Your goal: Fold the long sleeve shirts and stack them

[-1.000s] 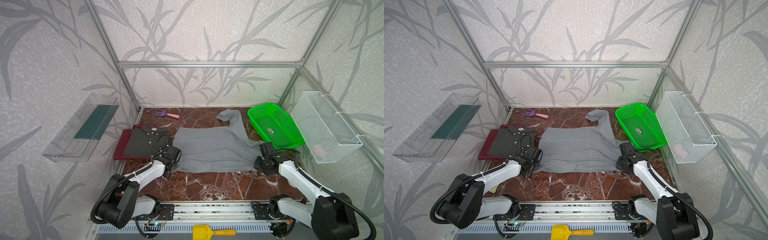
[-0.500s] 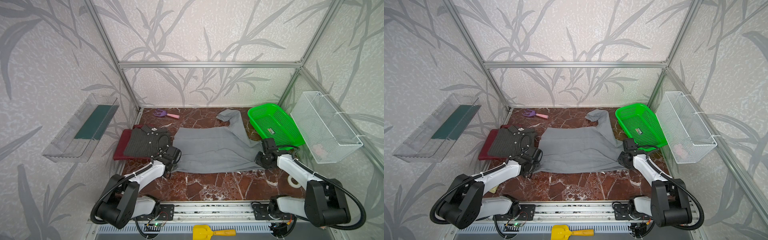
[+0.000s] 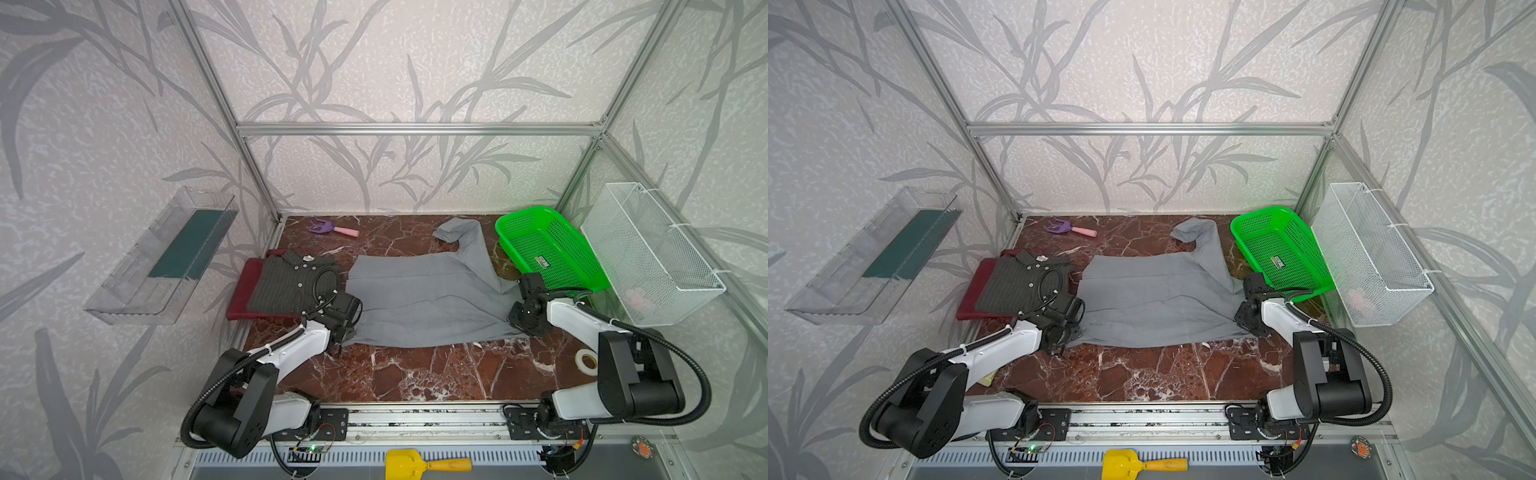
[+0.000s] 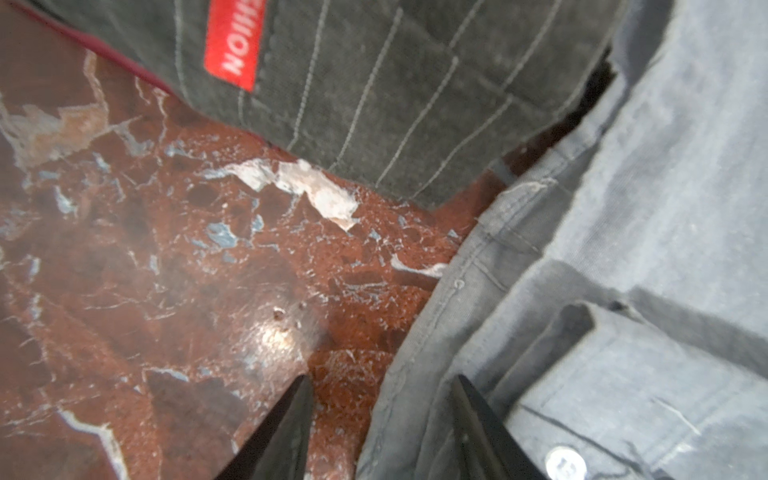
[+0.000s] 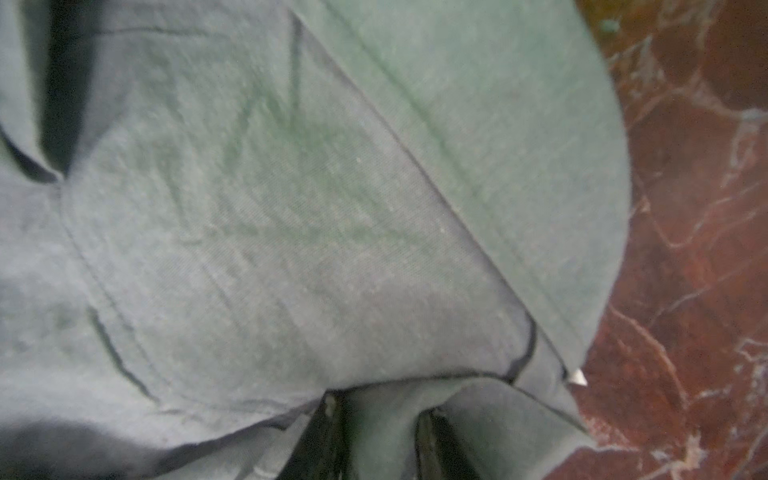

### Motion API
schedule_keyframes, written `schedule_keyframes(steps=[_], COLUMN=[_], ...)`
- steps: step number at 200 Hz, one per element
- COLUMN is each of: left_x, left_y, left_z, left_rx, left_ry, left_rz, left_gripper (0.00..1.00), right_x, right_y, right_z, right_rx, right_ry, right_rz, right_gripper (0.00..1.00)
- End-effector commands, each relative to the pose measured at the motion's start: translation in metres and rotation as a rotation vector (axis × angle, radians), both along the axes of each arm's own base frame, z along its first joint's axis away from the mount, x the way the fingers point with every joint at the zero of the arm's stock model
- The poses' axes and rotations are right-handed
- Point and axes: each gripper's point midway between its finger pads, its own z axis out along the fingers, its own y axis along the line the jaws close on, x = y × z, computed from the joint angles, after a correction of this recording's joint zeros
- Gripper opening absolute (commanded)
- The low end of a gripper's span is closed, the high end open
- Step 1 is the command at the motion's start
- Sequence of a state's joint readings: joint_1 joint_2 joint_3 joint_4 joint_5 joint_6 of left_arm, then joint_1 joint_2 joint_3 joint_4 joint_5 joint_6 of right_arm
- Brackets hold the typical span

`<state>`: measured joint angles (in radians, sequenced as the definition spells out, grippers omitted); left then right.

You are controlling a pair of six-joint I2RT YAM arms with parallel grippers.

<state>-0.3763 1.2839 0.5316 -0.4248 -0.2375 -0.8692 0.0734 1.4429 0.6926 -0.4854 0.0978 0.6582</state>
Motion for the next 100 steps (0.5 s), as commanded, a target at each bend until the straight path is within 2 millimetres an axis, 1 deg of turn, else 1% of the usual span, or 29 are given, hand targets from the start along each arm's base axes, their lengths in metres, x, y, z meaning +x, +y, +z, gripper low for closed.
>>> schedule_keyframes(steps=[1,15,31,49,64,80,100], left_x=[-0.021,-0.024,-0.026,-0.031,-0.039,-0.049,-0.059], left_y=[0.009,0.010,0.000,-0.005,-0.003,-0.004,-0.013], left_z=[-0.002,0.005,0.010,0.013,0.014,0.013,0.014], left_rx=[0.011,0.004,-0.062,-0.112,-0.127,-0.153,-0.224], left_ry=[0.052,0.045,0.032,0.014,0.013,0.025,0.018], left_rz=[0.031,0.030,0.011,0.024,0.036,0.051,0.052], left_gripper=[0.55,0.55,0.55,0.55,0.55,0.55,0.55], right_x=[-0.019,-0.027,-0.035,-0.041,-0.047,-0.058,-0.074], right_y=[0.005,0.012,0.019,0.025,0.032,0.039,0.044], right_z=[-0.008,-0.010,-0.011,-0.006,-0.004,-0.005,-0.008], right_rx=[0.042,0.079,0.105,0.133,0.140,0.160,0.161], right_ry=[0.070,0.082,0.089,0.078,0.071,0.088,0.110], right_rz=[0.001,0.014,0.024,0.034,0.054,0.072,0.091], right_gripper=[0.30,0.30,0.30,0.30,0.31,0.31,0.31])
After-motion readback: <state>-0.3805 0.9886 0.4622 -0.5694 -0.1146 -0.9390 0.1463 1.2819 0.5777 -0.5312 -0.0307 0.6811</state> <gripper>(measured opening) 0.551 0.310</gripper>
